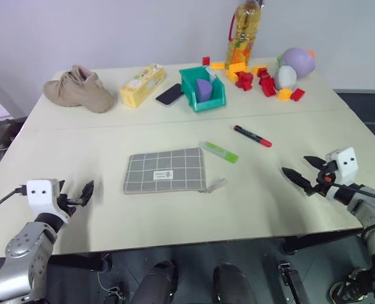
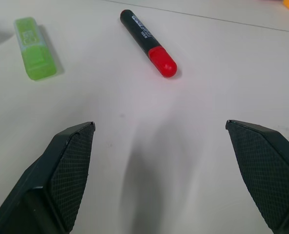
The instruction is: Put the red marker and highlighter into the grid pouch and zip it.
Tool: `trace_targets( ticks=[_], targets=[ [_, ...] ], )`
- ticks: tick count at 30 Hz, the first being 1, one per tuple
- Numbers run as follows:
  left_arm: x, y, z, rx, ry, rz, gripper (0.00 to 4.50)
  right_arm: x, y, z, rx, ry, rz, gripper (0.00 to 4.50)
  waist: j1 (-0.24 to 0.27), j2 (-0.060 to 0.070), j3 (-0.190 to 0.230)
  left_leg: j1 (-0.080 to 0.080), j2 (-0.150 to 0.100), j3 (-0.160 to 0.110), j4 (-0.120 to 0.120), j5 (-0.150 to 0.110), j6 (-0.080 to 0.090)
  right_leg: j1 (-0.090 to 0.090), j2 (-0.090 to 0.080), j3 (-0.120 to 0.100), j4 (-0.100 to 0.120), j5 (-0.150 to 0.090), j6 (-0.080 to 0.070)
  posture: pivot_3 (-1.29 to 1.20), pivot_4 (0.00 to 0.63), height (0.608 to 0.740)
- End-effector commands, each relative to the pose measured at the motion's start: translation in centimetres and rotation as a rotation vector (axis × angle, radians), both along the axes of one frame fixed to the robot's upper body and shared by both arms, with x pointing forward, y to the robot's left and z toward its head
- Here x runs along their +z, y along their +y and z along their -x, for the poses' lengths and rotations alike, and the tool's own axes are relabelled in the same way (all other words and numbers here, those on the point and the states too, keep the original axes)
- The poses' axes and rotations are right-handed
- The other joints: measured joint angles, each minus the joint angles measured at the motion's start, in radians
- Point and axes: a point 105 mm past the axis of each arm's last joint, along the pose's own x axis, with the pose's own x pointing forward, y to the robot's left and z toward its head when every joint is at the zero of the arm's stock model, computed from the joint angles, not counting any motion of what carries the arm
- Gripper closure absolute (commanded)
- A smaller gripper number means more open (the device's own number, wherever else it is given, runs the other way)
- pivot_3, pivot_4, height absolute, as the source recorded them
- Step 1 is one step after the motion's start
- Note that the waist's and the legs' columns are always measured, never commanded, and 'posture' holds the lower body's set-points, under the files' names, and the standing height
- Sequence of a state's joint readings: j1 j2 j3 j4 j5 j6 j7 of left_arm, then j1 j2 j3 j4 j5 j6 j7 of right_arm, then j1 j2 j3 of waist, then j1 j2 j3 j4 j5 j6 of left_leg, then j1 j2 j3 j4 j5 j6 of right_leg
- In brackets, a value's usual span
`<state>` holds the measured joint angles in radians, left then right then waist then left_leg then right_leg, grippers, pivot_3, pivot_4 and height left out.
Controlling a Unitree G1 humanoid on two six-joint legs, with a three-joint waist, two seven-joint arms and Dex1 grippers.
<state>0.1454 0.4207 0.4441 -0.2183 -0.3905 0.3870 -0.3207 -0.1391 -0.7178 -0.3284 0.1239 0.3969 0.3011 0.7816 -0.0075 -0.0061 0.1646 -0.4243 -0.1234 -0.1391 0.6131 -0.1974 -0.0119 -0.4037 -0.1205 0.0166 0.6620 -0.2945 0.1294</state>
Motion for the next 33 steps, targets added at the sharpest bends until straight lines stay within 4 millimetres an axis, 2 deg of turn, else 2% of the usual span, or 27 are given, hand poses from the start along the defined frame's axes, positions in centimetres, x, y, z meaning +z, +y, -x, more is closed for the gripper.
trace_targets(
  ticks=[1, 9, 15, 17, 23, 27, 29, 32, 33],
  targets=[
    [1.3, -0.2, 0.0, 0.006, -0.044, -0.024, 0.02, 1.5, 0.7, -0.8, 0.022, -0.056, -0.005, 0.02, 0.0, 0.0, 0.0, 0.0, 0.0, 0.0, 0.0, 0.0, 0.0, 0.0, 0.0, 0.0, 0.0, 0.0, 0.0, 0.0, 0.15, 0.74],
    [1.4, -1.1, 0.0, 0.0, -0.072, -0.007, 0.02, 2.0, 2.4, -1.7, 0.07, -0.07, -0.011, 0.02, 0.002, 0.0, 0.0, 0.0, 0.0, 0.0, 0.0, 0.0, 0.0, 0.0, 0.0, 0.0, -0.001, 0.0, 0.0, 0.0, 0.15, 0.74],
    [1.7, -2.3, -0.8, -0.032, -0.097, 0.018, 0.02, 2.9, 5.4, -2.2, 0.146, -0.104, -0.043, 0.02, 0.001, 0.0, 0.0, 0.0, 0.0, 0.0, 0.0, 0.0, 0.0, 0.0, 0.0, 0.0, -0.001, 0.0, 0.0, 0.0, 0.15, 0.74],
    [1.7, -2.5, -1.0, -0.038, -0.098, 0.016, 0.02, 3.5, 6.7, -2.3, 0.176, -0.123, -0.076, 0.02, 0.0, 0.0, 0.0, 0.0, 0.0, 0.0, 0.0, 0.0, 0.0, 0.0, 0.0, 0.0, -0.001, 0.0, 0.0, 0.0, 0.15, 0.74],
    [1.6, -3.1, -1.3, -0.064, -0.114, -0.007, 0.02, 5.3, 13.6, -2.7, 0.335, -0.184, -0.169, 0.02, -0.003, 0.0, 0.0, 0.0, 0.001, 0.0, 0.0, -0.001, 0.0, -0.001, 0.001, 0.0, -0.001, 0.0, 0.0, 0.0, 0.15, 0.74],
    [1.4, -3.8, -1.5, -0.108, -0.109, -0.045, 0.0, 4.3, 18.0, -3.0, 0.407, -0.141, -0.129, 1.85, -0.002, 0.0, 0.0, 0.0, 0.0, 0.0, 0.0, -0.001, -0.001, -0.001, 0.001, 0.0, -0.001, 0.0, 0.0, 0.0, 0.15, 0.74],
    [1.5, -3.8, -1.6, -0.116, -0.114, -0.053, 0.0, 3.8, 19.4, -3.4, 0.412, -0.133, -0.108, 3.02, -0.001, 0.0, 0.0, 0.0, 0.0, 0.0, 0.0, -0.001, -0.001, -0.001, 0.001, 0.0, -0.001, 0.0, 0.0, 0.0, 0.15, 0.74],
    [1.6, -3.7, -1.8, -0.132, -0.119, -0.083, 0.0, 3.4, 21.6, -3.5, 0.449, -0.111, -0.112, 4.47, -0.002, 0.0, 0.0, 0.0, 0.0, 0.0, -0.001, -0.001, -0.001, -0.001, 0.001, 0.0, -0.001, 0.0, 0.0, 0.0, 0.15, 0.74],
    [1.7, -3.6, -1.8, -0.14, -0.119, -0.095, 0.0, 3.1, 22.4, -3.5, 0.462, -0.1, -0.097, 4.47, -0.003, 0.0, 0.0, 0.0, 0.0, 0.0, -0.001, -0.001, -0.001, -0.001, 0.001, 0.0, -0.001, 0.0, 0.0, 0.0, 0.15, 0.74]
  ],
)
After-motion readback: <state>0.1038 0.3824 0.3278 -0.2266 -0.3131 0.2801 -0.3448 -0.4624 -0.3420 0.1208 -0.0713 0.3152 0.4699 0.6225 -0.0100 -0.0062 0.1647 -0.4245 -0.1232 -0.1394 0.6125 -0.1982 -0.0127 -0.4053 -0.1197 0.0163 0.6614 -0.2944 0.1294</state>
